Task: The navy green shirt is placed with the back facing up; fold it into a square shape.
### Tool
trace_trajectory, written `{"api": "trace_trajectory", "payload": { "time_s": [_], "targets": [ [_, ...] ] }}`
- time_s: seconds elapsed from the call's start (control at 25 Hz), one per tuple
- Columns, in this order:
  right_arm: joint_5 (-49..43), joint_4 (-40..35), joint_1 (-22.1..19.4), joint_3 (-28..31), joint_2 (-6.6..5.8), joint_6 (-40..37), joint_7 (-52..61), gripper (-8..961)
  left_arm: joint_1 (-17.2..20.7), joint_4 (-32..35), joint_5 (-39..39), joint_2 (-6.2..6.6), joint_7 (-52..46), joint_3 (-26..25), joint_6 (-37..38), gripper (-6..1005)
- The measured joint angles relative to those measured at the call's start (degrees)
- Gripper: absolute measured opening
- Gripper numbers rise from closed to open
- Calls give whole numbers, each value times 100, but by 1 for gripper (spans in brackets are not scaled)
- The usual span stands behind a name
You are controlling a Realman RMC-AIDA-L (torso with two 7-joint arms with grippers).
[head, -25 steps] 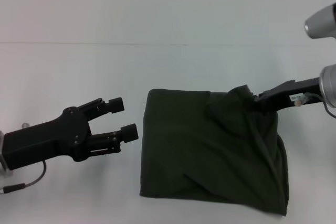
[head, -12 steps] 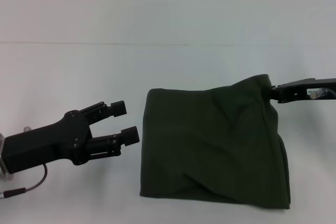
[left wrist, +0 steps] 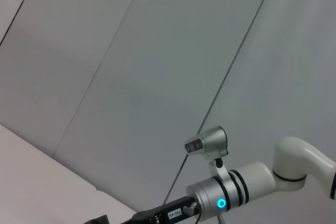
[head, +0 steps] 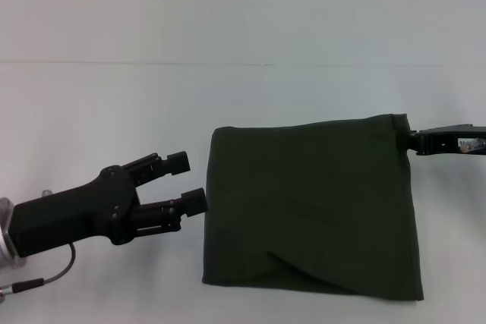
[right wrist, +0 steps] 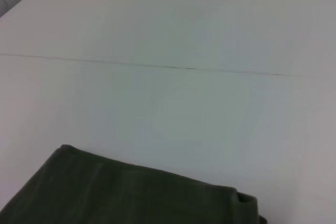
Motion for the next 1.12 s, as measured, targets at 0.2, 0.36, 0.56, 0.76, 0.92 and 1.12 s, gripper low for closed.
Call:
{"api": "trace_trajectory", "payload": {
  "time_s": [0.2, 0.36, 0.56, 0.76, 0.92, 1.12],
  "targets": [
    [-1, 195, 75, -4, -19, 385, -86, 23, -1, -2, 47, -7, -78, 45, 4, 950],
    [-29, 252, 133, -24, -19, 507, -92, 25, -4, -2, 62, -4, -148, 86, 11, 950],
    [-34, 489, 180, -2, -24, 642, -162, 27, -3, -2, 66, -9, -156, 87, 12, 950],
    [-24, 663, 194, 0, -23, 776, -282, 30, -2, -2, 66, -14, -159, 86, 13, 950],
    [-19, 703, 192, 117, -25, 846, -300, 32, -13, -2, 66, -13, -165, 86, 12, 950],
    [39, 658, 131, 787, -31, 653, -360, 98, -10, -2, 66, -13, -166, 86, 3, 950]
  ]
}}
